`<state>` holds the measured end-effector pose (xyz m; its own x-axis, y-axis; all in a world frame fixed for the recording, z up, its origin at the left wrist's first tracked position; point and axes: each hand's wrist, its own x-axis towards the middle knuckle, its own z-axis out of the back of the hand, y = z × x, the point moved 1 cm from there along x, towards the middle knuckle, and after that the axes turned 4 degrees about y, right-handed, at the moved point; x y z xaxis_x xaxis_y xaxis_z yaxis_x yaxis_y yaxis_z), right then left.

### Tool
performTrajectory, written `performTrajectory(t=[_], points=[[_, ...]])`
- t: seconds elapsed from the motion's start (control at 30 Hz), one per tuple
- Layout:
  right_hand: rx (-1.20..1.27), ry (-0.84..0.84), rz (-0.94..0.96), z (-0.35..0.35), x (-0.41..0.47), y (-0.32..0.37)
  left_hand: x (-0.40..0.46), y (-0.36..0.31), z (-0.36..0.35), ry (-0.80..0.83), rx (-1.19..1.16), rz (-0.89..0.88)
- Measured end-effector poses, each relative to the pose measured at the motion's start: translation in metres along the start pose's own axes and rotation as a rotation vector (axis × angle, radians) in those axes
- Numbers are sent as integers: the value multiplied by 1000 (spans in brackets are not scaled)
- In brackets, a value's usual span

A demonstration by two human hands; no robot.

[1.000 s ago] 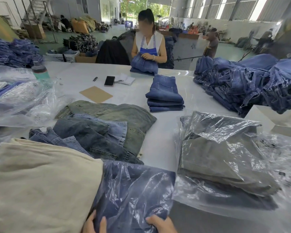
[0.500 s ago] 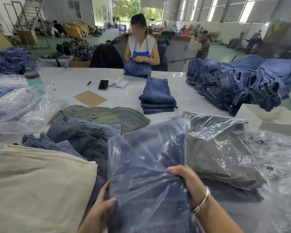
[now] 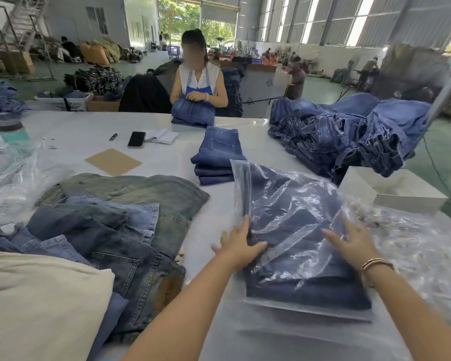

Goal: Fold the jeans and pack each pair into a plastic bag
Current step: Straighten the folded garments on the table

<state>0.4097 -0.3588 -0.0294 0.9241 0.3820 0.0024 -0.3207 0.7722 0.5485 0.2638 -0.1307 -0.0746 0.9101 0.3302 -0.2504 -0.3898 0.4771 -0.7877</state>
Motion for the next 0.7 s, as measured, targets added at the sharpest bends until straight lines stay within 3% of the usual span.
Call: performTrajectory(t=[0.07,0.27,0.47,0.53,0.63,0.7], points=[[-131,110,-58,-24,-4,-17,6,15,-9,-32,-5,55],[-173,57,-99,-36,-1,-9,0,26,-18,-83,-394,-30],[137,-201,141,-16,4,34,13,-13,-39,-298,-255,-96],[-33,-190,213,-17,8,48,18,-22,-45,-344,-178,-98],[-412,57,98,-39,14,50,29,-28,-48,-310,-98,-47],[-533,171,21,-57,16,39,34,-25,-49,-252,-85,-4]])
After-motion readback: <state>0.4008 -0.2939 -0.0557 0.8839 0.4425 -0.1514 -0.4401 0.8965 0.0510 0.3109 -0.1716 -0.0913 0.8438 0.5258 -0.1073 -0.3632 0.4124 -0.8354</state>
